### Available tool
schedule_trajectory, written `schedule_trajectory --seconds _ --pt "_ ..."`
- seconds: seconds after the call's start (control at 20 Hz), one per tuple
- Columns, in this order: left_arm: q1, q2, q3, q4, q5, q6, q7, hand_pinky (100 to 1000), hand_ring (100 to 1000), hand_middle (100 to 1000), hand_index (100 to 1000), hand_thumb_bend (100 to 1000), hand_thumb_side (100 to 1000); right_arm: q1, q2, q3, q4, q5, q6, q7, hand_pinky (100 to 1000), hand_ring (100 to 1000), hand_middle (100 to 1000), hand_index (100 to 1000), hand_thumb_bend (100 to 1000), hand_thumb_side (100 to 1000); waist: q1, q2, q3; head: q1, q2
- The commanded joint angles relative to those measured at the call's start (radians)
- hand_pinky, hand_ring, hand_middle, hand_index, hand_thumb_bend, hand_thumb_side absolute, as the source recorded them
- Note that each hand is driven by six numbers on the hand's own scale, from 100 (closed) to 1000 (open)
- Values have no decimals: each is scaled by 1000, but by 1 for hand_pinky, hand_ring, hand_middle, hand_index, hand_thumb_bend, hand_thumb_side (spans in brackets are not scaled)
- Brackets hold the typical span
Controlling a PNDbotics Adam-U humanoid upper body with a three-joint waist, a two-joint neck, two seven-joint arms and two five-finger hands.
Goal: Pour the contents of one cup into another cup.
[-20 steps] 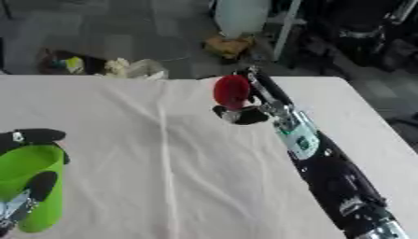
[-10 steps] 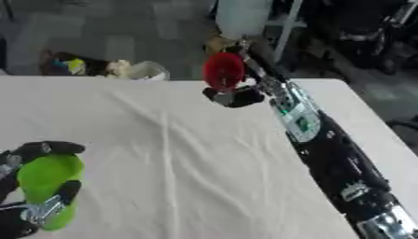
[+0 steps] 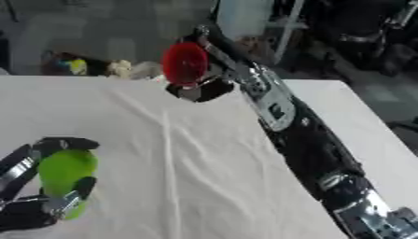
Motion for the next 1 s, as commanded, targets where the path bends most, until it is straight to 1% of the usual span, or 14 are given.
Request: schedule_trajectory --seconds 0.05,0.25,0.45,0.75,1.0 --pt "-29 -10 -5 4 -19 -18 9 100 661 590 834 100 450 -38 25 8 11 29 -11 23 473 159 133 423 100 100 3 -23 2 2 4" --pt "-43 -28 -13 25 -28 -28 16 100 664 593 835 100 451 -55 69 19 25 53 -22 42 473 159 132 424 100 103 1 -24 6 6 7" --pt "-48 -42 -18 48 -37 -36 17 100 668 596 837 100 448 -61 97 27 24 83 -31 53 473 160 133 426 100 103 -1 -23 6 5 10" --pt "-55 -59 -20 76 -45 -51 30 100 669 598 839 100 455 -59 124 32 22 126 -34 53 472 160 132 427 100 101 -3 -22 5 9 12" --pt "-60 -66 -22 87 -43 -53 31 100 671 599 840 100 454 -60 134 36 15 149 -34 51 472 161 133 429 100 100 -5 -20 1 15 12"
